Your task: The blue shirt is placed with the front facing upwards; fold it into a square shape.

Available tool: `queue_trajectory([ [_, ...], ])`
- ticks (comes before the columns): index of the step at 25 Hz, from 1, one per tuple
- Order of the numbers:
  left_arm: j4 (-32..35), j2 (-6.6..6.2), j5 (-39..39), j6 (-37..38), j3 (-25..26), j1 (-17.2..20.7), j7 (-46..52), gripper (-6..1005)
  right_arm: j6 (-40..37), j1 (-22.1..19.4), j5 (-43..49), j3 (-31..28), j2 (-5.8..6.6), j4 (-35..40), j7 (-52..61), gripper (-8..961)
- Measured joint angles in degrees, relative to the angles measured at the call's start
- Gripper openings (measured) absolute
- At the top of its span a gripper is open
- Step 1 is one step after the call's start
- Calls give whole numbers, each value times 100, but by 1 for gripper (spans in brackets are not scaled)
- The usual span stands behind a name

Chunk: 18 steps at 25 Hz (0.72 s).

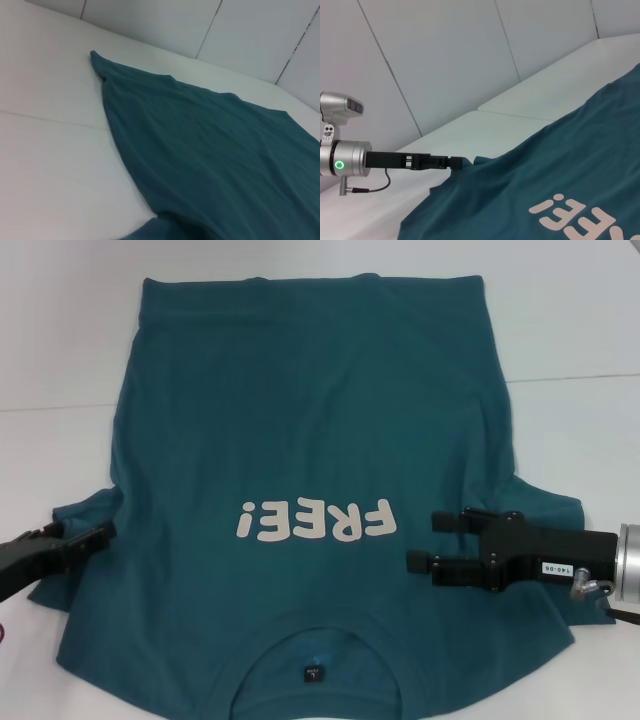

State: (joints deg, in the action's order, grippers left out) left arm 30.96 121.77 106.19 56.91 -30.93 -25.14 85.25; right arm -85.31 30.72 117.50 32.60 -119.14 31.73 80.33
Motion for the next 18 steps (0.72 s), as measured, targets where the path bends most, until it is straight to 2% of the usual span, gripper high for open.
queue_trajectory([
  [9, 18, 32, -63, -484, 40, -5, 129, 830, 6, -14, 0, 0, -12, 0, 0, 916],
  [13, 43, 41, -59, -470, 42, 17, 140, 628, 7, -29, -33, 0, -12, 0, 0, 916],
  [18, 47, 40, -26, -465, 21, 16, 148, 426, 7, -37, -38, 0, -12, 0, 0, 915],
])
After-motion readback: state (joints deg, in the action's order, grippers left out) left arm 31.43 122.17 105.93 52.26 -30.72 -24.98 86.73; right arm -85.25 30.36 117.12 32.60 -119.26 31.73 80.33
